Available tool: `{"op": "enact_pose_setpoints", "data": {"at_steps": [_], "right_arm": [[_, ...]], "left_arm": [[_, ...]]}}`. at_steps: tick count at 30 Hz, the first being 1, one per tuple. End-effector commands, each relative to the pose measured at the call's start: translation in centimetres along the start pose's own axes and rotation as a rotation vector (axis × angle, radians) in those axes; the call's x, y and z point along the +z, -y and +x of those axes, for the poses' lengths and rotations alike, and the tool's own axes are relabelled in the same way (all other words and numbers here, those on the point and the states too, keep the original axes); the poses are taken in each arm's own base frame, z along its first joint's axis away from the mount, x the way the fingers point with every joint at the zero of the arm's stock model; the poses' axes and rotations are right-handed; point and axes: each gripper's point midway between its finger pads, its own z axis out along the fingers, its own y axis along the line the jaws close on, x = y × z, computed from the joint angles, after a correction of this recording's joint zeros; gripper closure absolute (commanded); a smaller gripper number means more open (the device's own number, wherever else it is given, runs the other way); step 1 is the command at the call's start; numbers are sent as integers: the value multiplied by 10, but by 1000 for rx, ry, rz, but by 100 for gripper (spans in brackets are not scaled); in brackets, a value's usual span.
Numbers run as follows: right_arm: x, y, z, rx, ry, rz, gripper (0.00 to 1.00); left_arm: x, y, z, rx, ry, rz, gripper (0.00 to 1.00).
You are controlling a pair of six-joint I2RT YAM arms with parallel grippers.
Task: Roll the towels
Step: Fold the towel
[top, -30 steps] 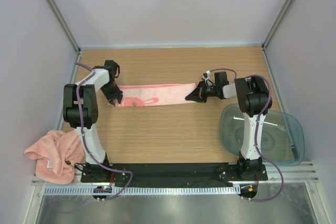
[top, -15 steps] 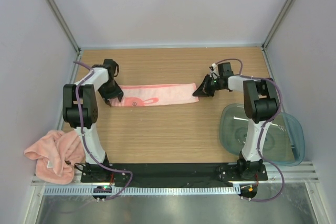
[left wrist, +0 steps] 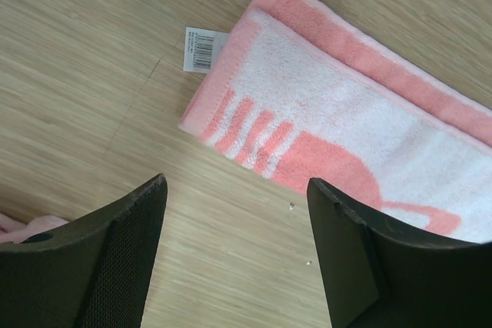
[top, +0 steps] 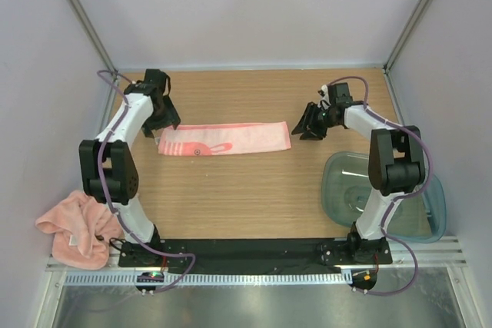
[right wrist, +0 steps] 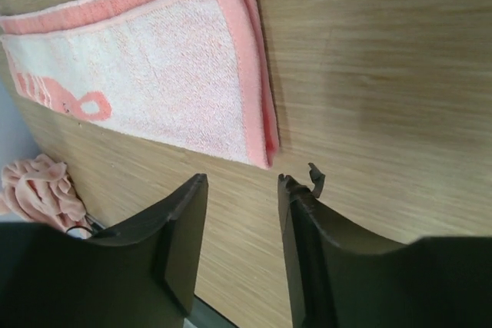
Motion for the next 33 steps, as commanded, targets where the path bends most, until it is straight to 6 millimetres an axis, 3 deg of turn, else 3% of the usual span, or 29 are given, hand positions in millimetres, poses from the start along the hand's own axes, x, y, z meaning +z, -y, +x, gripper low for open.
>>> {"op": "enact_pose_setpoints", "data": {"at_steps": [1,2,8,16,23,33], "right_arm": [[-11,2,12,7,1,22,48],[-9,3,15,10,-4,21,48],[0,7,29,31,-44,22,47],[21,6,39,35,-84,28,47],[36,7,35,27,-104,23,48],[44,11,35,33,-126,25,56]], "left_arm": [[-38,0,-10,127,122,-12,25],[-45,0,-12,134,155,-2,26],[-37,3,13,143,154,30,27],[-39,9,14,175,150,19,28],[-37,8,15,175,149,15,28],[-36,5,14,179,153,-4,28]]}}
